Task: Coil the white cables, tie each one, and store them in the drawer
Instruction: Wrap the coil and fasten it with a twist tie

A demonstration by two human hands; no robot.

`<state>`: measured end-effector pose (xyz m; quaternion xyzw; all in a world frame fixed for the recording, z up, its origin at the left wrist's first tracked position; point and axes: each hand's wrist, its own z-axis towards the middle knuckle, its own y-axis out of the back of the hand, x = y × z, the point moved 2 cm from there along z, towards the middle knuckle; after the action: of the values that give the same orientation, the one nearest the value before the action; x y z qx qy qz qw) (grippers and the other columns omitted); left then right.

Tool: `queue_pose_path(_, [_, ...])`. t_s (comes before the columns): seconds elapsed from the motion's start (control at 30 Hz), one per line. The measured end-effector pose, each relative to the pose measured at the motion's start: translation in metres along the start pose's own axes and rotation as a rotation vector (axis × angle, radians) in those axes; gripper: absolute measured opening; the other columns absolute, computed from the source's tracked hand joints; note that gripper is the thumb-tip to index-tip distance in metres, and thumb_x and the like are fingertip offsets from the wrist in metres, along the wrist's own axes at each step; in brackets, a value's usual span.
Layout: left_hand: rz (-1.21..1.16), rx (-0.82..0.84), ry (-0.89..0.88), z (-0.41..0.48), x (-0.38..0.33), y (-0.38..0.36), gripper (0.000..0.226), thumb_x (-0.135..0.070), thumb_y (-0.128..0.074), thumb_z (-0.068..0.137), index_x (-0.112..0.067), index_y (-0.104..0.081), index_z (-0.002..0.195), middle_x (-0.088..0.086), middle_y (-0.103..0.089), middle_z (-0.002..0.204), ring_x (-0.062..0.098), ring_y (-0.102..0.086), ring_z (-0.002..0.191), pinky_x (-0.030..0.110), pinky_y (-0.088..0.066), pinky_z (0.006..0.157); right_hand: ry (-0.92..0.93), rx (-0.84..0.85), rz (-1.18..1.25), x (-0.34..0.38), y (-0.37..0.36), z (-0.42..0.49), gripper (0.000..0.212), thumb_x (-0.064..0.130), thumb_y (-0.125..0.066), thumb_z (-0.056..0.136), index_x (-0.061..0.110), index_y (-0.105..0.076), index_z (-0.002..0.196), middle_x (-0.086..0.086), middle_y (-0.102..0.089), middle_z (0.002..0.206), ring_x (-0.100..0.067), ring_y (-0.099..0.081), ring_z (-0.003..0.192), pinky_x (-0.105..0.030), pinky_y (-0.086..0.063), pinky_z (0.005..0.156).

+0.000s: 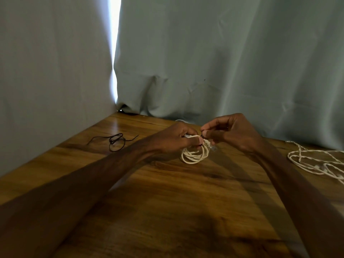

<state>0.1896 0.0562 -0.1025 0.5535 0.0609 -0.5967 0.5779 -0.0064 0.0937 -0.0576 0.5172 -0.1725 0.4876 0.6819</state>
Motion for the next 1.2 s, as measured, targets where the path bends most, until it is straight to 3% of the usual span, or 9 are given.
queue_pose_path(0.13, [0.017, 0.009, 0.003, 0.000, -0.001, -0.001, 0.025, -0.028, -0.064, 0.100, -0.008, -0.079, 0.099, 0.005, -0.079, 0.093, 0.021, -0.076, 0.088, 0.037, -0.058, 0.078, -0.001, -0.015, -0.031, 0.001, -0.004, 0.003, 0.011, -0.008, -0.069, 0.088, -0.002, -0.076, 0.095, -0.016, -0.077, 0.082, -0.030, -0.074, 0.075, -0.027, -0.059, 0.060])
queue_pose_path(0.27, [0.015, -0.011, 0.037, 0.000, -0.003, -0.001, 0.029, -0.029, -0.062, 0.102, -0.007, -0.079, 0.095, 0.000, -0.077, 0.084, 0.004, -0.069, 0.073, 0.016, -0.046, 0.065, 0.008, -0.020, -0.071, 0.004, -0.006, 0.003, 0.012, -0.009, -0.064, 0.092, 0.000, -0.073, 0.092, -0.014, -0.077, 0.080, -0.029, -0.076, 0.075, -0.027, -0.058, 0.058])
queue_pose_path(0.37, [0.028, -0.018, 0.046, 0.000, -0.004, 0.001, 0.032, -0.031, -0.061, 0.102, -0.005, -0.080, 0.096, -0.001, -0.077, 0.084, 0.002, -0.068, 0.071, 0.011, -0.045, 0.062, 0.025, -0.063, -0.095, 0.006, -0.007, 0.003, 0.012, -0.009, -0.065, 0.091, 0.000, -0.072, 0.091, -0.012, -0.077, 0.077, -0.027, -0.076, 0.072, -0.026, -0.059, 0.056])
queue_pose_path(0.57, [0.020, -0.064, 0.016, 0.001, -0.001, 0.002, 0.031, -0.034, -0.065, 0.100, -0.008, -0.080, 0.092, 0.004, -0.078, 0.084, 0.011, -0.073, 0.077, 0.028, -0.055, 0.070, 0.101, -0.118, -0.182, 0.008, -0.006, 0.002, 0.009, 0.000, -0.066, 0.094, 0.006, -0.072, 0.093, -0.005, -0.078, 0.077, -0.017, -0.077, 0.072, -0.033, -0.063, 0.066])
queue_pose_path(0.67, [0.047, -0.087, -0.001, 0.000, 0.001, 0.000, 0.031, -0.040, -0.068, 0.096, -0.012, -0.080, 0.092, 0.008, -0.078, 0.087, 0.026, -0.076, 0.083, 0.053, -0.060, 0.080, 0.141, -0.154, -0.230, 0.008, -0.010, 0.001, 0.008, 0.002, -0.068, 0.093, 0.008, -0.073, 0.093, -0.002, -0.077, 0.075, -0.014, -0.077, 0.071, -0.034, -0.063, 0.068])
queue_pose_path(0.73, [0.060, -0.128, -0.009, -0.001, 0.003, 0.002, 0.034, -0.046, -0.067, 0.093, -0.014, -0.079, 0.094, 0.008, -0.078, 0.088, 0.029, -0.075, 0.084, 0.060, -0.057, 0.080, 0.151, -0.184, -0.191, 0.009, -0.011, 0.002, 0.007, 0.002, -0.068, 0.093, 0.007, -0.073, 0.093, -0.003, -0.077, 0.075, -0.015, -0.077, 0.071, -0.034, -0.064, 0.066])
queue_pose_path(0.93, [0.083, -0.240, -0.057, -0.001, 0.002, 0.009, 0.040, -0.050, -0.065, 0.090, -0.013, -0.078, 0.099, 0.005, -0.078, 0.087, 0.022, -0.077, 0.079, 0.057, -0.059, 0.073, 0.185, -0.188, -0.045, 0.015, -0.010, 0.001, 0.005, 0.004, -0.069, 0.094, 0.006, -0.072, 0.096, -0.005, -0.079, 0.080, -0.019, -0.078, 0.075, -0.032, -0.063, 0.063])
queue_pose_path(1.1, [0.065, -0.222, -0.061, 0.000, 0.000, 0.007, 0.038, -0.050, -0.066, 0.093, -0.014, -0.077, 0.101, 0.003, -0.079, 0.089, 0.018, -0.077, 0.082, 0.056, -0.060, 0.078, 0.166, -0.197, 0.013, 0.016, -0.008, 0.001, 0.004, 0.002, -0.066, 0.095, 0.003, -0.070, 0.097, -0.009, -0.079, 0.079, -0.022, -0.078, 0.074, -0.031, -0.062, 0.061])
queue_pose_path(1.2, [0.109, -0.251, -0.079, -0.001, -0.003, 0.009, 0.033, -0.045, -0.067, 0.096, -0.014, -0.078, 0.097, 0.002, -0.078, 0.084, 0.016, -0.075, 0.076, 0.051, -0.059, 0.071, 0.170, -0.184, 0.027, 0.016, -0.009, 0.001, 0.005, 0.002, -0.066, 0.095, 0.001, -0.070, 0.098, -0.010, -0.079, 0.080, -0.023, -0.078, 0.075, -0.031, -0.062, 0.061])
